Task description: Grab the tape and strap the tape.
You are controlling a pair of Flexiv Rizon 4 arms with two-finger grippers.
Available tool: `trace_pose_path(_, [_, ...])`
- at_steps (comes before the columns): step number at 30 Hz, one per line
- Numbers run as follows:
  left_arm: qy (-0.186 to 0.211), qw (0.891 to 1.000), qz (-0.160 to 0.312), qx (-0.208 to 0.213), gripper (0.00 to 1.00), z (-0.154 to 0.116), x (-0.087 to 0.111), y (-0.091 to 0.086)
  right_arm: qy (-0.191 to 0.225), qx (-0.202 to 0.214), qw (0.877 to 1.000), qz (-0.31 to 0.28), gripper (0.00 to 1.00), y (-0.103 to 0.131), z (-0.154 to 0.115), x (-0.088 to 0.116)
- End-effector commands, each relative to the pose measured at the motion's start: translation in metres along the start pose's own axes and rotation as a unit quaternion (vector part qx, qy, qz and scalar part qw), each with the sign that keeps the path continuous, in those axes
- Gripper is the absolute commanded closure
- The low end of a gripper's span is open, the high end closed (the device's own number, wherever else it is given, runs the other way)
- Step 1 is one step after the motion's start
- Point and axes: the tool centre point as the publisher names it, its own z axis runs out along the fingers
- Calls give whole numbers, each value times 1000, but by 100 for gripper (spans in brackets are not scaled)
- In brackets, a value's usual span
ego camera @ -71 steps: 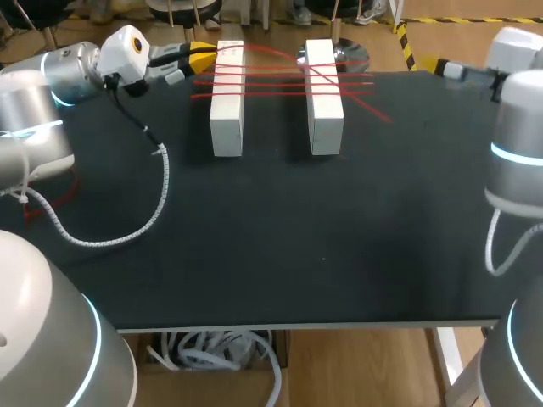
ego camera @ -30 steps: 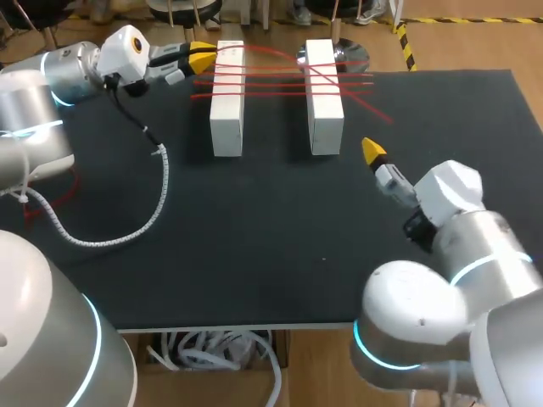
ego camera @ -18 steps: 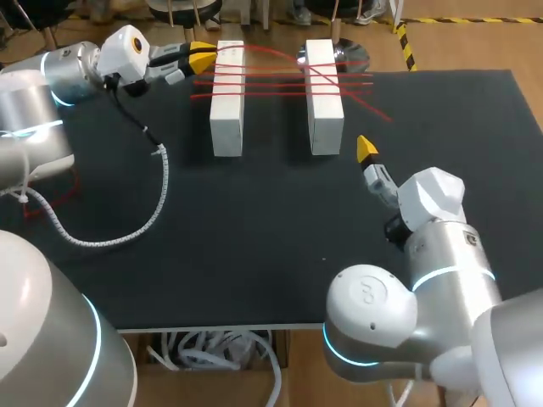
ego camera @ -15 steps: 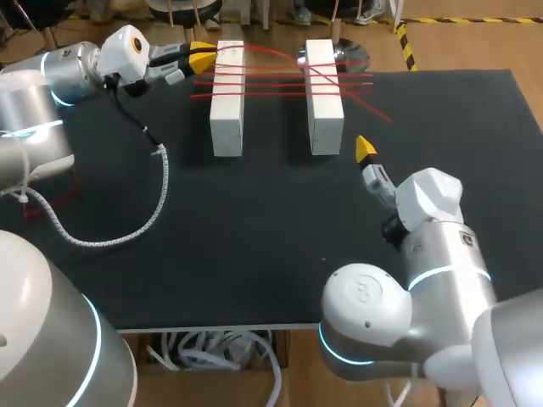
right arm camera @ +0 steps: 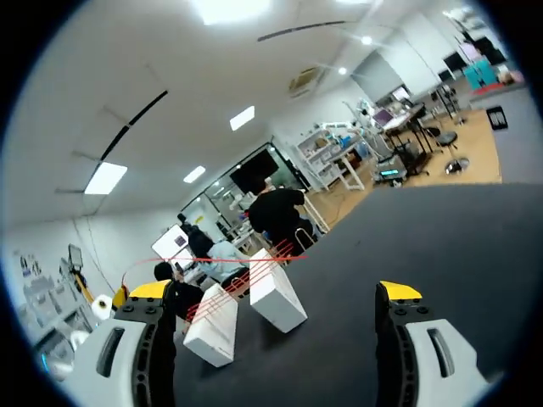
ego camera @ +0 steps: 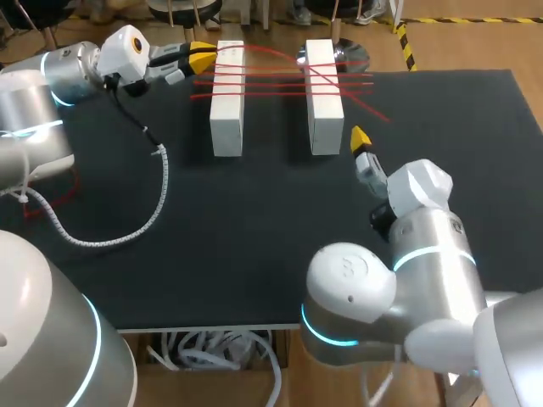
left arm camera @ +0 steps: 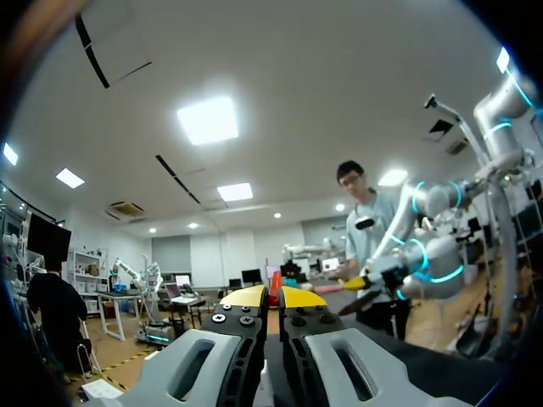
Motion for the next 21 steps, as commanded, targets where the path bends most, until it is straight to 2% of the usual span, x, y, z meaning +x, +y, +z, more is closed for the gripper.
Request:
trace_pose_path(1, [1,1000,0,1,100,-1,-1,1,-117,-8,986,122,0,-17,21,13])
trace_pose_path(6, [1,1000,0,1,100,-1,-1,1,-154,13,980,124,0,-14,32,24])
trace_pose_path(21, [1,1000,0,1,100,-1,-1,1,-154,13,980,124,0,-14,32,24])
